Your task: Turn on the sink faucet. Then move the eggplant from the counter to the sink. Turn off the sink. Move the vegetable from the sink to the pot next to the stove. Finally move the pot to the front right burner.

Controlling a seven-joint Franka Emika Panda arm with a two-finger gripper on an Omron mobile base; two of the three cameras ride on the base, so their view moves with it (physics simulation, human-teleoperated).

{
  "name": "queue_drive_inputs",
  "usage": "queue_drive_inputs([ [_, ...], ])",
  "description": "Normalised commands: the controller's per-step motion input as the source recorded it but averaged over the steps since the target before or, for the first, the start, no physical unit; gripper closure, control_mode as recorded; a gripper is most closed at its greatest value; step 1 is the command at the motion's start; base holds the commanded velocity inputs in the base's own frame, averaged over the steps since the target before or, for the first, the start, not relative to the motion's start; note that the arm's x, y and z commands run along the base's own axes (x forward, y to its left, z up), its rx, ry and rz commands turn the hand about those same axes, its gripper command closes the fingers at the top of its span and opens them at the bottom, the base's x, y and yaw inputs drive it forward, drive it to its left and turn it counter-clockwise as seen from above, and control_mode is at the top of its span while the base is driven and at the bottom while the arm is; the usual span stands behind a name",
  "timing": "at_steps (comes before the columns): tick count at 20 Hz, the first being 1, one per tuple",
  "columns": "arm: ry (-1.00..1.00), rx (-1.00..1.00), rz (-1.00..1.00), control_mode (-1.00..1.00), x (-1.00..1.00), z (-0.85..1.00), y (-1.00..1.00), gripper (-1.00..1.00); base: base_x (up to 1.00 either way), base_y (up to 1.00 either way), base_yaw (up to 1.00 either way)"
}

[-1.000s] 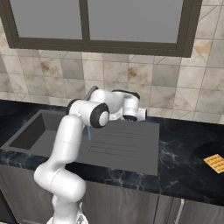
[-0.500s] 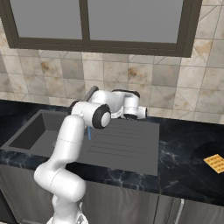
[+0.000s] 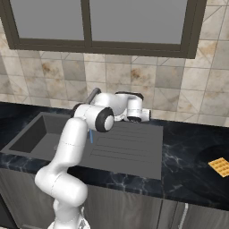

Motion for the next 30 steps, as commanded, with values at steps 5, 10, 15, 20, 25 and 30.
queue_drive_inputs([
  [5, 0.00, 0.00, 0.01, -1.00, 0.00, 0.00, 0.03, -1.00, 0.00, 0.00, 0.00],
  [10, 0.00, 0.00, 0.00, -1.00, 0.00, 0.02, 0.04, -1.00, 0.00, 0.00, 0.00],
  [15, 0.00, 0.00, 0.00, -1.00, 0.00, 0.08, 0.12, -1.00, 0.00, 0.00, 0.00],
  [20, 0.00, 0.00, 0.00, -1.00, 0.00, 0.13, 0.16, -1.00, 0.00, 0.00, 0.00],
  [25, 0.00, 0.00, 0.00, -1.00, 0.00, 0.16, 0.19, -1.00, 0.00, 0.00, 0.00],
  [30, -0.02, 0.00, 0.00, -1.00, -0.02, 0.29, 0.31, -1.00, 0.00, 0.00, 0.00],
])
